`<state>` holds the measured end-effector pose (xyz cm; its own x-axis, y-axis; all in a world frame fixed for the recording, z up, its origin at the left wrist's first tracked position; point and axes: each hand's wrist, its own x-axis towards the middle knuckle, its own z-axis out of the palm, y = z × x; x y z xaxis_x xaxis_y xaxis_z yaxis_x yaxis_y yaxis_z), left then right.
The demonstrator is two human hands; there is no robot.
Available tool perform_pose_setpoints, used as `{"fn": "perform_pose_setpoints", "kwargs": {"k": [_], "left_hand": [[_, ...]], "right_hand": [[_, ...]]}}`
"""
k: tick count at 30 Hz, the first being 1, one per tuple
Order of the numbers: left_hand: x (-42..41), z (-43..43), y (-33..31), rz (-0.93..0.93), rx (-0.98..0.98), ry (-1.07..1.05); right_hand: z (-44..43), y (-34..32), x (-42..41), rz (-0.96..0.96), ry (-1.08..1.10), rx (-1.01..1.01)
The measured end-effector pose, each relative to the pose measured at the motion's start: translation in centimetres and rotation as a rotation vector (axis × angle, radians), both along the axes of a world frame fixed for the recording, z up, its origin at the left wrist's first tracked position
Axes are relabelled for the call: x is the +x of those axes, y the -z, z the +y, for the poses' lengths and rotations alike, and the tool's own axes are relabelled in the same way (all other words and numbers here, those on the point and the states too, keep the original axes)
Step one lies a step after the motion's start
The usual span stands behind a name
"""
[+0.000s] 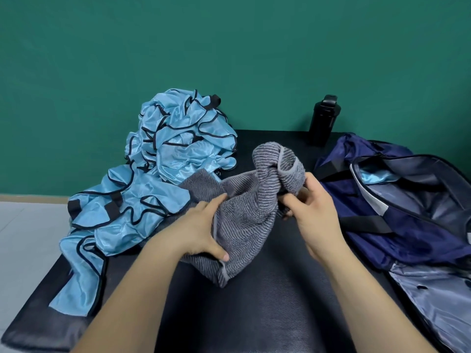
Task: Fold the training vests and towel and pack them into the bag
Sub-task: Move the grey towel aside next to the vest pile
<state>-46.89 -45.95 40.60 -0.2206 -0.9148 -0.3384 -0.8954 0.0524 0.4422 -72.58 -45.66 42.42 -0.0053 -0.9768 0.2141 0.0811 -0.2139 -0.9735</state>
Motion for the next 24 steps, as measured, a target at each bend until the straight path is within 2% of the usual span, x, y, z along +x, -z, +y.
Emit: {"fn": "perform_pose_setpoints", "kwargs": {"k": [3, 5, 7, 9, 12, 16, 20, 24], "left_hand": [[-0.6, -0.6, 0.6, 0.045, -0.11, -0.007], [-0.9, -0.7, 0.5, 0.155, -0.214, -0.05], [-1.3, -0.5, -0.1, 0.337, -0.241, -0.129], [-1.9, -0.1, -0.8, 0.623, -0.197, -0.267], [-2.8, 0.2, -1.7, 1.052, -0.058, -0.455], [-4.2, 0.2, -1.9, 1.346, 0.049, -0.539], [-6.1, 0.7, -1.9, 1.462, 0.162, -0.438], [-5.6, 0.4, -2.5, 1.33, 0.091, -0.352]], "right_hand": [[0.0, 0.2, -0.1, 0.096, 0.096, -0.053], [0.1, 0.3, -0.3, 0.201, 0.184, -0.088], [0.1, 0.5, -0.6, 0.374, 0.262, -0.134], [0.0, 0.9, -0.6, 0.583, 0.301, -0.192], [0.2, 1.7, 0.4, 0.7, 0.153, -0.204], [0.8, 2.7, 1.5, 0.613, -0.032, -0.105], [0.2, 3.1, 1.7, 0.654, 0.095, -0.114], [-1.7, 2.6, 1.2, 0.676, 0.174, -0.114]]}}
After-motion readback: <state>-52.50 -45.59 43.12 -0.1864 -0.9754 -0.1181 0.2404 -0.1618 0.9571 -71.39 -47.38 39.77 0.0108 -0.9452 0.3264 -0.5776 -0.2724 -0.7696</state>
